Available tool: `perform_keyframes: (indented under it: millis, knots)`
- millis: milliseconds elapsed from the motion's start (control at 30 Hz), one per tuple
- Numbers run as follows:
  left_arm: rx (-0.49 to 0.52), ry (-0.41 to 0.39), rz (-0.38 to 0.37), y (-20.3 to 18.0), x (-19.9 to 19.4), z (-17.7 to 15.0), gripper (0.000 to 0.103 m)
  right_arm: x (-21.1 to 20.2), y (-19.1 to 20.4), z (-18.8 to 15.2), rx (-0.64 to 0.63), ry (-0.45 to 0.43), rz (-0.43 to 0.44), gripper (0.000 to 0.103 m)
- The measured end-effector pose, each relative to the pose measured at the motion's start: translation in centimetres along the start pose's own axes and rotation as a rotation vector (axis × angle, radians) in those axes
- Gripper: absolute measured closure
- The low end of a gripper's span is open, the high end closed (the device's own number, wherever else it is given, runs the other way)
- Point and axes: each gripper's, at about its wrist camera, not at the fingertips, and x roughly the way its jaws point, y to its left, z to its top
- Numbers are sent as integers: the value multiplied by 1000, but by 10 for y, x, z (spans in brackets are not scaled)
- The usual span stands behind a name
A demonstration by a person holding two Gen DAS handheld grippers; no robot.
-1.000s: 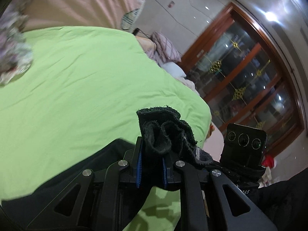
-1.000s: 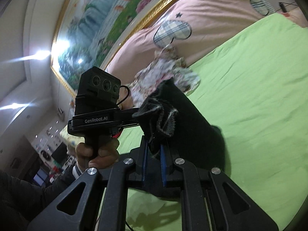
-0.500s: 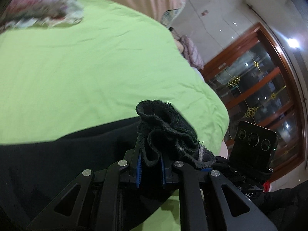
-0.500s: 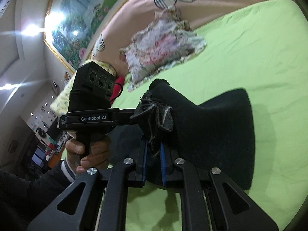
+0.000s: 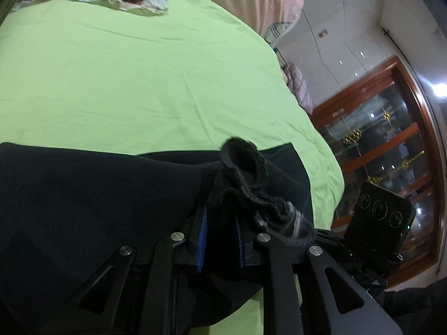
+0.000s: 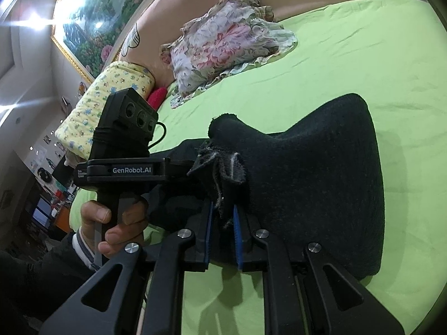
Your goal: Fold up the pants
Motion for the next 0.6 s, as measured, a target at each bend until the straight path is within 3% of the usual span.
perform_keyframes:
  millis: [233, 467, 600]
  knots:
    - [-88, -88, 41, 8, -28, -10, 70, 4, 8, -1, -23, 20, 14, 68]
    - [-171, -194, 91, 16, -63, -32, 50, 5, 20, -2, -41, 23, 40, 67]
    - [-221, -235, 98, 26, -81, -48, 47, 4, 27, 0, -49, 22, 58, 67]
